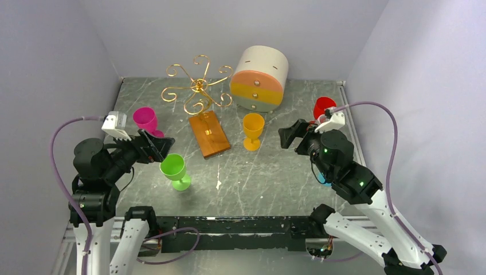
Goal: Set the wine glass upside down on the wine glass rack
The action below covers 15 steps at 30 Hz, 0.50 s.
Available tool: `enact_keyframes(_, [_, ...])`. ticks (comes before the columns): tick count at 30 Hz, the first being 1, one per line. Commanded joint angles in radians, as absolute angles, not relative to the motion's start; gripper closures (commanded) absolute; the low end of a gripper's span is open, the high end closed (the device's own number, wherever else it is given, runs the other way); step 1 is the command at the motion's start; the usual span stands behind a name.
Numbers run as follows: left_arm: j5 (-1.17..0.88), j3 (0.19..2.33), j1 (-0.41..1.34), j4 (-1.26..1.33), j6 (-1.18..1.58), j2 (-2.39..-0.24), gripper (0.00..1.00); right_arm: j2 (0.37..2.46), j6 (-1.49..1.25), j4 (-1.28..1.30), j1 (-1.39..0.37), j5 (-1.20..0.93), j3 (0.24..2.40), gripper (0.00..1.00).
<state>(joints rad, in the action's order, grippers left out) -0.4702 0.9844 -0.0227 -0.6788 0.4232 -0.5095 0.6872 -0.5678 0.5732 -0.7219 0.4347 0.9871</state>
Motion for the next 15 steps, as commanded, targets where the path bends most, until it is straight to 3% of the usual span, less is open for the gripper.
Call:
enact_keyframes(1, [-0.452, 1.011, -0.029, -0.689, 0.428, -0.499, 0.01, 0.666, -0.552, 0.541, -0.729, 0.425, 0.985, 0.00])
enact_keyframes(6, [-0.402, 1.012, -0.029, -0.694, 0.441, -0.481, 0.01, 0.694, -0.552, 0.550, -0.728, 0.427, 0.990, 0.00])
enact_keyframes(15, [-0.124, 1.048, -0.027, -0.792, 0.532, -0.462, 0.04, 0.713, -0.561, 0.549, -0.729, 0.440, 0.993, 0.00])
